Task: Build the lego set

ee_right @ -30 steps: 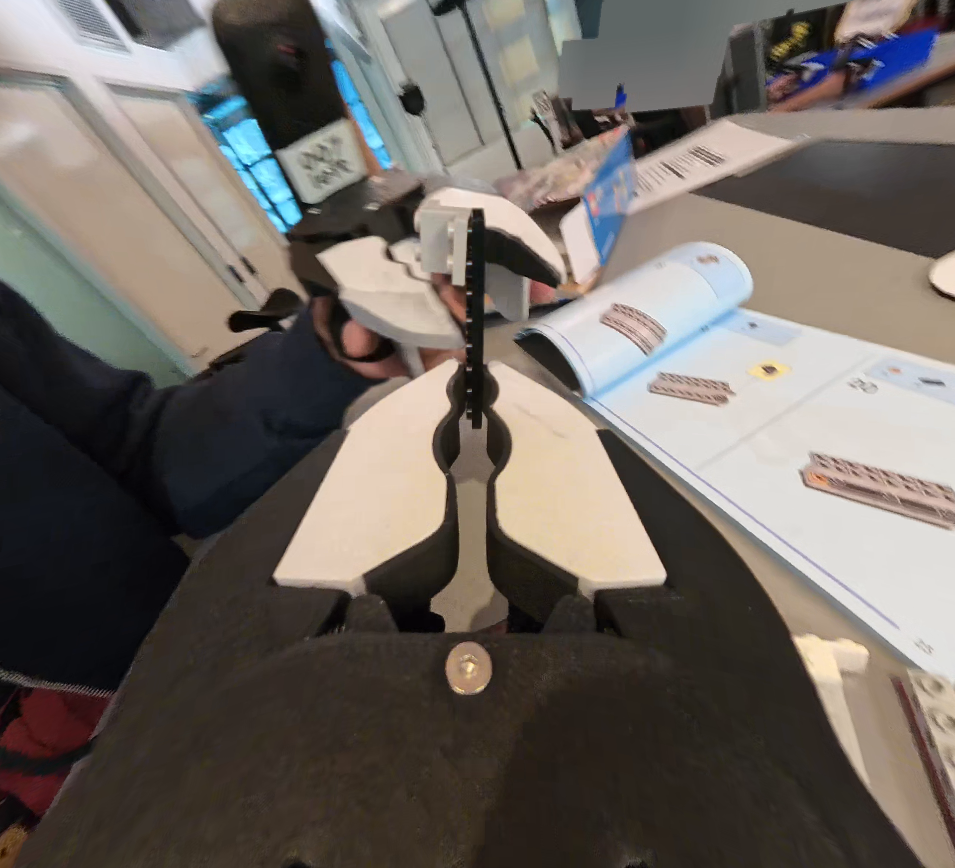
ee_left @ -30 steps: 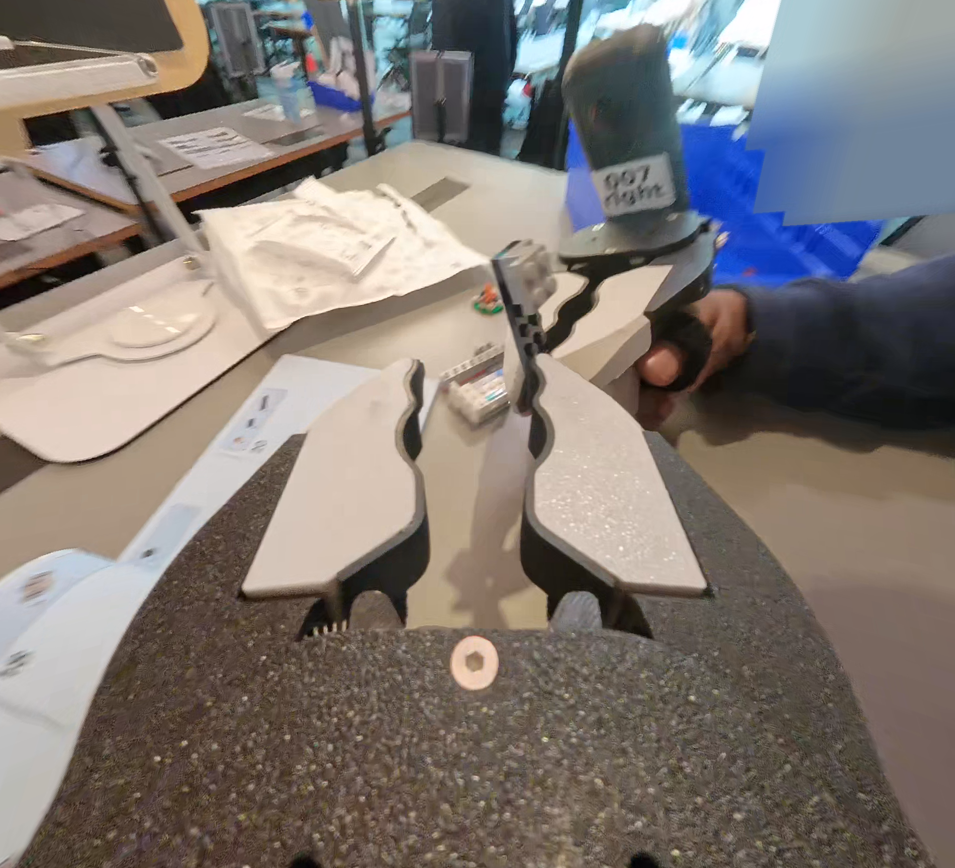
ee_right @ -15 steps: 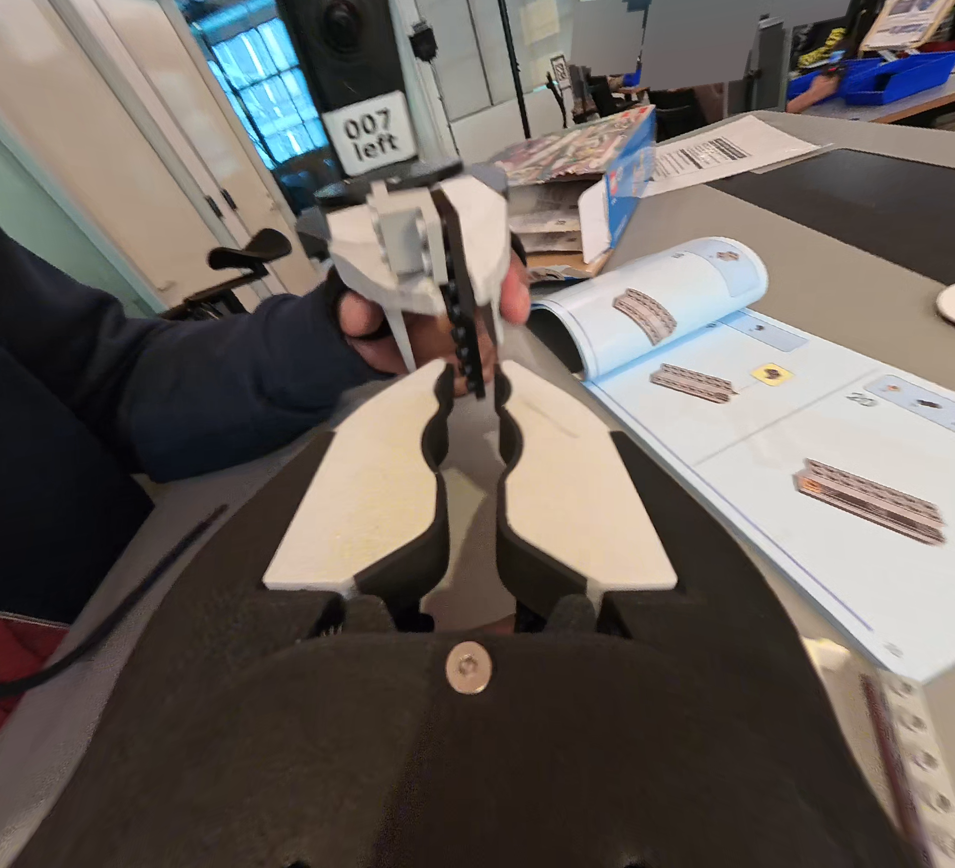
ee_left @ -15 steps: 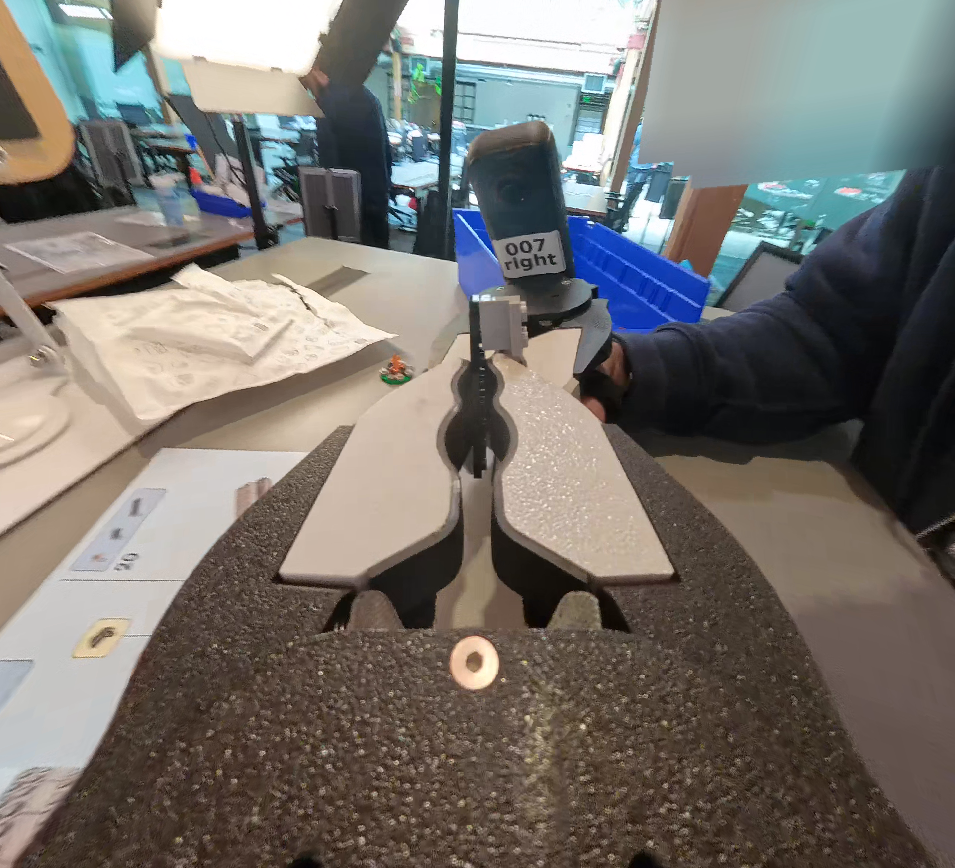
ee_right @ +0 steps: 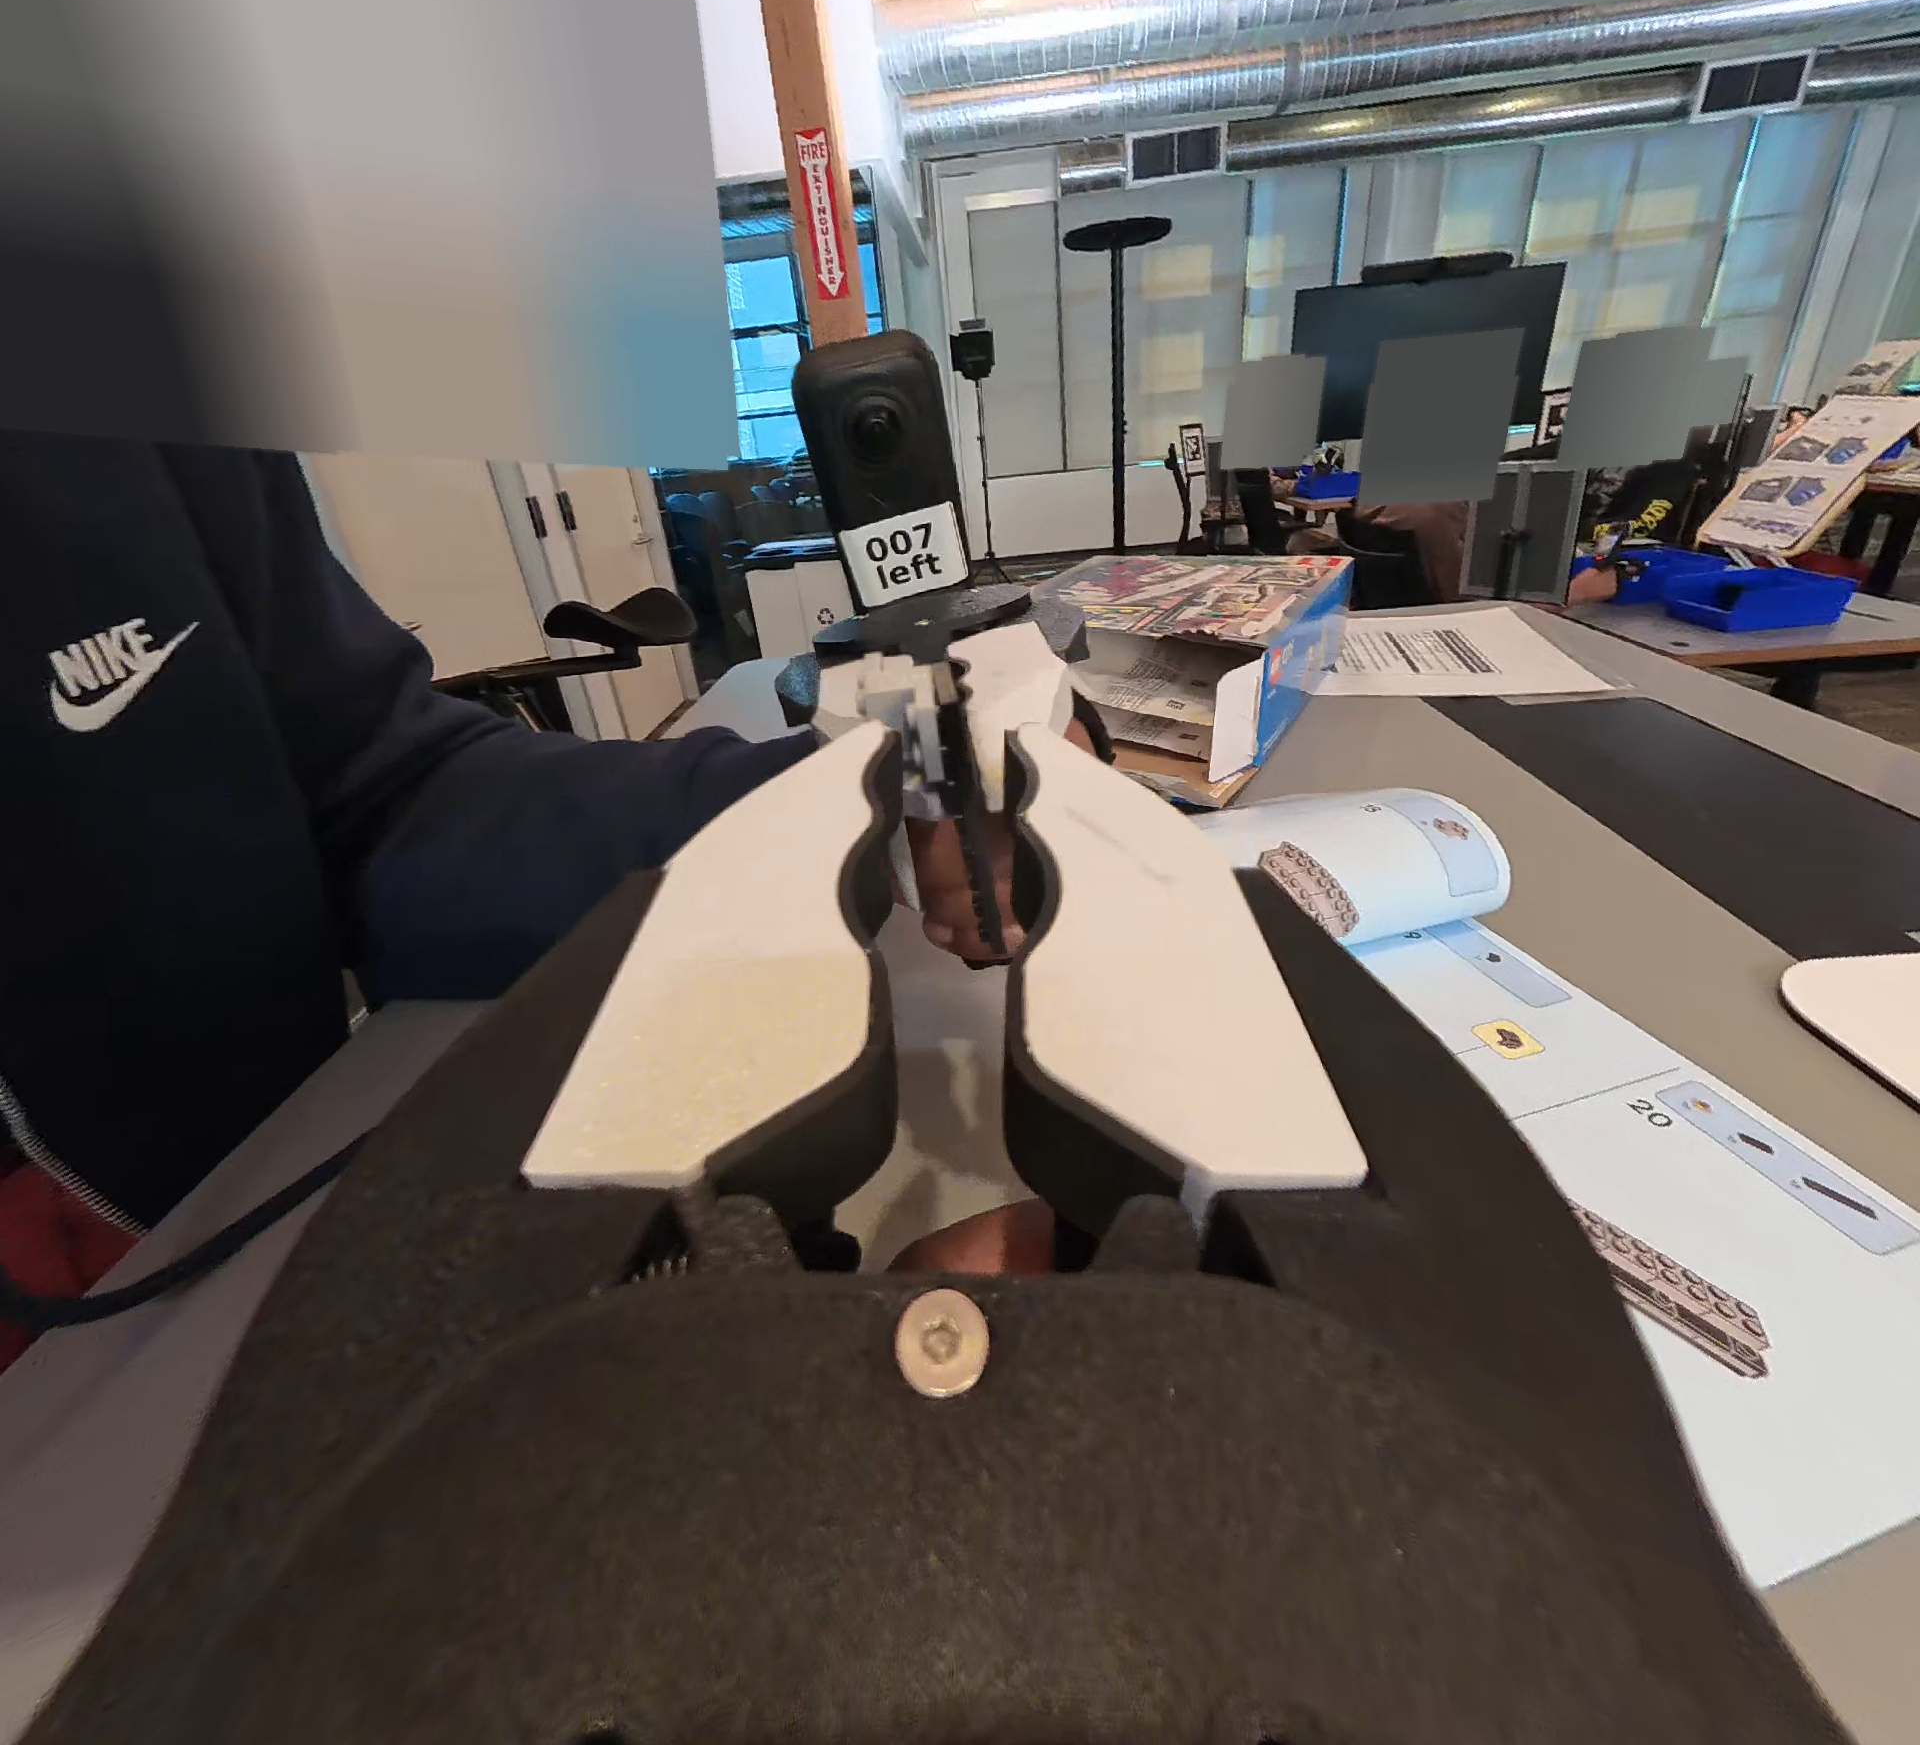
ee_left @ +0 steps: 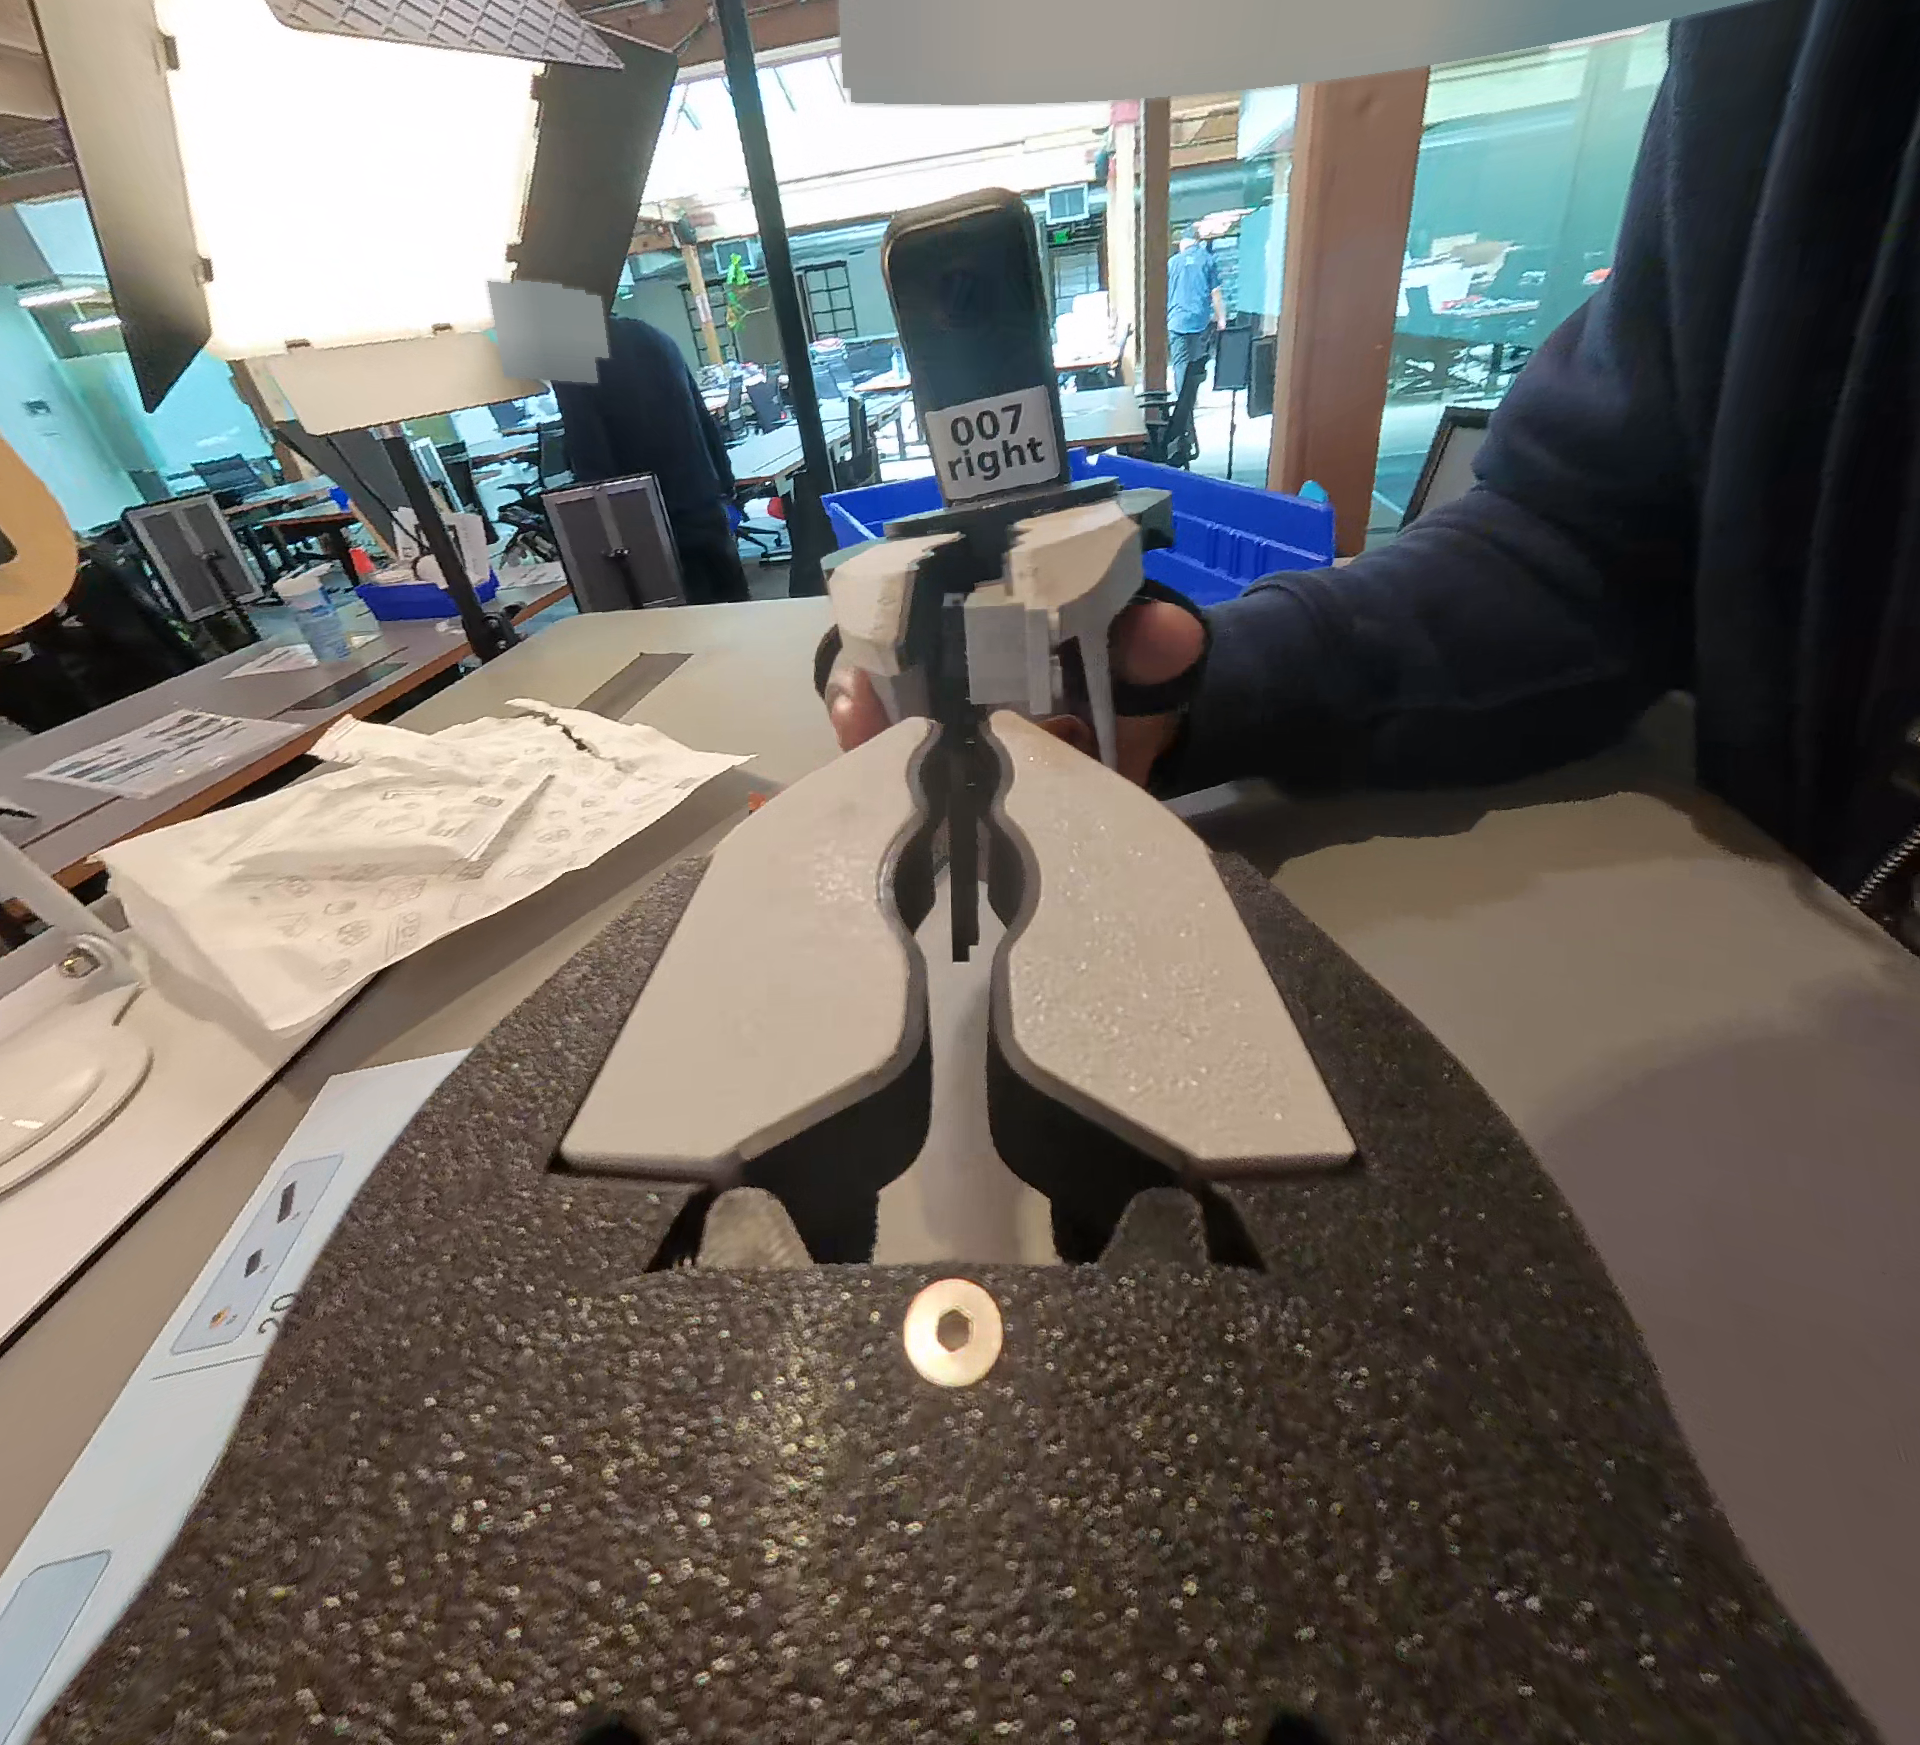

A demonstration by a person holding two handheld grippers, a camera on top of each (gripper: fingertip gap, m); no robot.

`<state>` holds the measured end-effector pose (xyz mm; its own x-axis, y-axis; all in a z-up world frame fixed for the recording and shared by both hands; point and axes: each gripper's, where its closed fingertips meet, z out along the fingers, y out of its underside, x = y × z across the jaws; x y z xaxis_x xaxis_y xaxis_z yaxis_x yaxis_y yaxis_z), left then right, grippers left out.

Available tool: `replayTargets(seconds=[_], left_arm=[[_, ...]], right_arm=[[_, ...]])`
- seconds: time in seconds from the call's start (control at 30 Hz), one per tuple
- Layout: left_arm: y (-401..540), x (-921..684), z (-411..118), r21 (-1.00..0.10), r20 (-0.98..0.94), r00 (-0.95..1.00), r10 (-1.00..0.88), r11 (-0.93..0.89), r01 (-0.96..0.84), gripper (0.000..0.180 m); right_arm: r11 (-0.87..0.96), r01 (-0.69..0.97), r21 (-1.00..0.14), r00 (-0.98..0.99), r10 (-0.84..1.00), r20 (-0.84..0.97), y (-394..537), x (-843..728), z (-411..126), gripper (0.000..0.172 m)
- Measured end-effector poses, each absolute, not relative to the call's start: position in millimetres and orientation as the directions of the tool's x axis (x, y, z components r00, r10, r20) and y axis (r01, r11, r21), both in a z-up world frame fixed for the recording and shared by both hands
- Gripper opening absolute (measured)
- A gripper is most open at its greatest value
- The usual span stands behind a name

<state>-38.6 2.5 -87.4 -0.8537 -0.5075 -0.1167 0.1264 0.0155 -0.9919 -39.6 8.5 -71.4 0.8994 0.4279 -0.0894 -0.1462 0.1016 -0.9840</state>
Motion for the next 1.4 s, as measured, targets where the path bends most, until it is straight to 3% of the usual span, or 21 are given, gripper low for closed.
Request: replayTargets(seconds=[1.1, 1.3, 1.4], left_arm=[[-1.3, -40.8, -95.4, -0.998, -0.058, -0.883, -0.466, 0.025, 0.053, 0.004], [-3.0, -39.4, -92.2, -1.0, -0.026, -0.882, -0.471, 0.006, 0.027, 0.005], [0.3, -39.5, -100.3, -0.999, 0.012, -0.885, -0.465, 0.025, -0.027, 0.021]], right_arm=[[0.07, -0.074, -0.995, 0.887, 0.461, -0.033, 8.6, -46.3, -78.0, 0.007], [0.092, -0.147, -0.985, 0.875, 0.477, -0.086, 6.6, -43.6, -74.8, 0.007], [0.113, -0.164, -0.98, 0.875, 0.475, -0.092, 5.4, -42.8, -72.7, 0.006]])
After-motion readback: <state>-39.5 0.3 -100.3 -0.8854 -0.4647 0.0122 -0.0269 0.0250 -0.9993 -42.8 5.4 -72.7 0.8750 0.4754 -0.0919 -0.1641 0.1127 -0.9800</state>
